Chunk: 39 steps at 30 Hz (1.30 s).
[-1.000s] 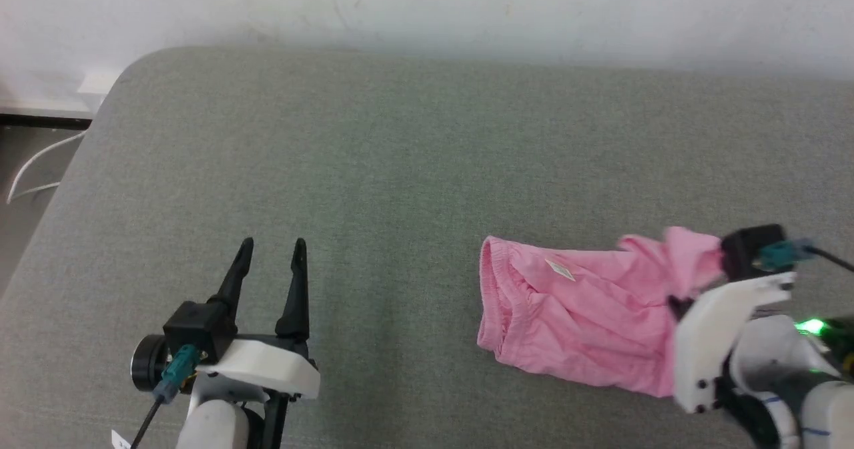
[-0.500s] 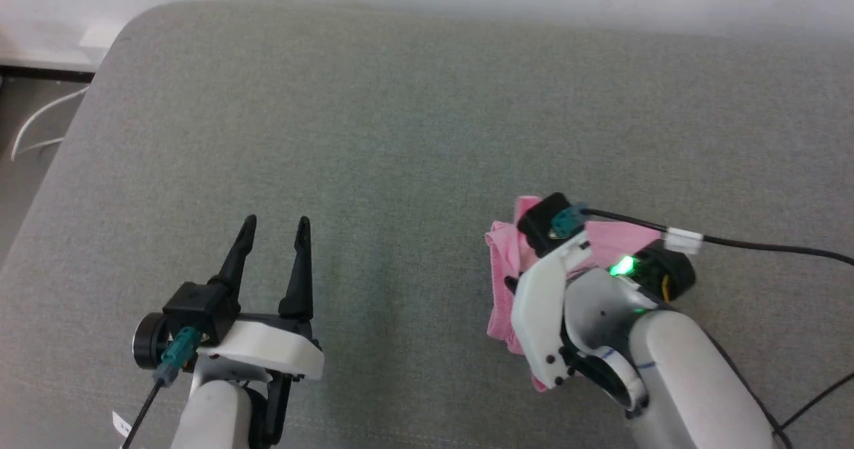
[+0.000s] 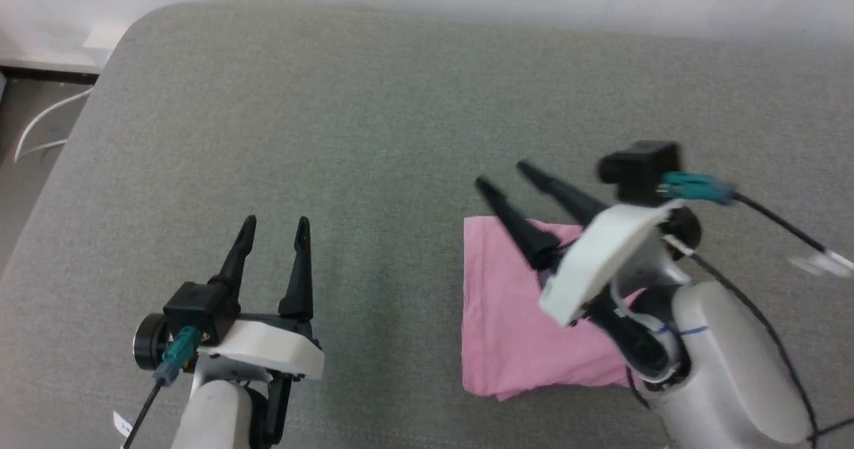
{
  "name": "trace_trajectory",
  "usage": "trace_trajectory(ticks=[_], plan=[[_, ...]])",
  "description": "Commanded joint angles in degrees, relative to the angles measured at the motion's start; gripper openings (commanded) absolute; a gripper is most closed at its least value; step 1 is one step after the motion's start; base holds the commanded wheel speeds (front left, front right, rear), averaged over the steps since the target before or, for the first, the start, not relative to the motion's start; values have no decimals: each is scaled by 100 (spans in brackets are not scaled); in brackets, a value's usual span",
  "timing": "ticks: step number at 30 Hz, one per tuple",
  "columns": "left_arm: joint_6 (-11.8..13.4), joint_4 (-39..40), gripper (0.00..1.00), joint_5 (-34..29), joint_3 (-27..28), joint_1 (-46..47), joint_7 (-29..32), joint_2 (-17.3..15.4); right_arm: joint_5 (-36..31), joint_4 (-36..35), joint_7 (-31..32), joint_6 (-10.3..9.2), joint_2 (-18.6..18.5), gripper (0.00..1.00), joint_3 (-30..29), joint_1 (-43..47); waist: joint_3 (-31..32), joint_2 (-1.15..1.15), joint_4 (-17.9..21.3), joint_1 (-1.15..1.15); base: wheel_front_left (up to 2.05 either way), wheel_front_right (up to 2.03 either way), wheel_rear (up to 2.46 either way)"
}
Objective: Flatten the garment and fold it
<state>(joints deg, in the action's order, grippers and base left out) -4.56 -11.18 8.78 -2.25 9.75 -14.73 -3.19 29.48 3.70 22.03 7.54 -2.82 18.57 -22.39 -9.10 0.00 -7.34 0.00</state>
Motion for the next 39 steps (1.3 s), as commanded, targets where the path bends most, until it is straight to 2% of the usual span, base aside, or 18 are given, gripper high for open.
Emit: trace_trajectory(ticks=[1, 4, 7, 11, 16, 20, 25, 27, 28, 29, 30, 35, 39], plan=[[-2, 6, 100, -39, 17, -21, -27, 23, 13, -85, -342, -5, -6, 100, -155, 150, 78, 0, 101, 0, 0, 0, 0], [5, 32, 100, -54, 43, -73, -27, 24, -55, -219, -1208, -5, -6, 100, -711, 505, 140, 0, 197, 0, 0, 0, 0], [9, 70, 100, -70, 71, -115, -27, 25, -173, -183, -1805, -5, -6, 100, -1280, 904, 175, 0, 278, 0, 0, 0, 0], [-4, 106, 100, -100, 88, -139, -27, 26, -486, 241, -2086, -5, -6, 100, -1871, 1353, 182, 0, 343, 0, 0, 0, 0], [-22, 111, 100, -125, 71, -125, -27, 27, -567, 937, -1697, -5, -6, 100, -1905, 1554, 160, 0, 364, 0, 0, 0, 0], [-33, 83, 100, -126, 55, -122, -27, 28, -53, 1395, -1070, -5, -6, 100, -1739, 1527, 163, 0, 348, 0, 0, 0, 0], [-41, 41, 100, -135, 30, -127, -27, 29, 277, 1868, -303, -5, -6, 100, -1552, 1330, 162, 0, 342, 0, 0, 0, 0], [-41, 41, 100, -134, 30, -131, -27, 29, 434, 2095, 24, -5, -6, 45, -1473, 1215, 162, 0, 350, 0, 0, 0, 0], [-40, 45, 100, -135, 30, -135, -27, 29, 427, 2179, 166, -5, -6, 28, -1420, 1149, 159, 0, 359, 0, 0, 0, 0], [-40, 49, 100, -137, 27, -138, -27, 29, 361, 2244, 264, -5, -6, 5, -1397, 1081, 155, 0, 372, 0, 0, 0, 0], [-38, 54, 100, -142, 24, -141, -27, 30, 257, 2292, 351, -5, -6, 0, -1379, 1006, 150, 0, 393, 0, 0, 0, 0], [-42, 97, 100, -192, 32, -165, -27, 19, -786, 2226, 747, -5, -22, 0, -1207, 505, 81, 0, 684, 0, 0, 0, 0], [-52, 190, 100, -233, 50, -128, -27, -12, -1734, 2014, 873, -5, -361, 0, -674, -30, -70, 0, 1103, 0, 0, 0, 0]])
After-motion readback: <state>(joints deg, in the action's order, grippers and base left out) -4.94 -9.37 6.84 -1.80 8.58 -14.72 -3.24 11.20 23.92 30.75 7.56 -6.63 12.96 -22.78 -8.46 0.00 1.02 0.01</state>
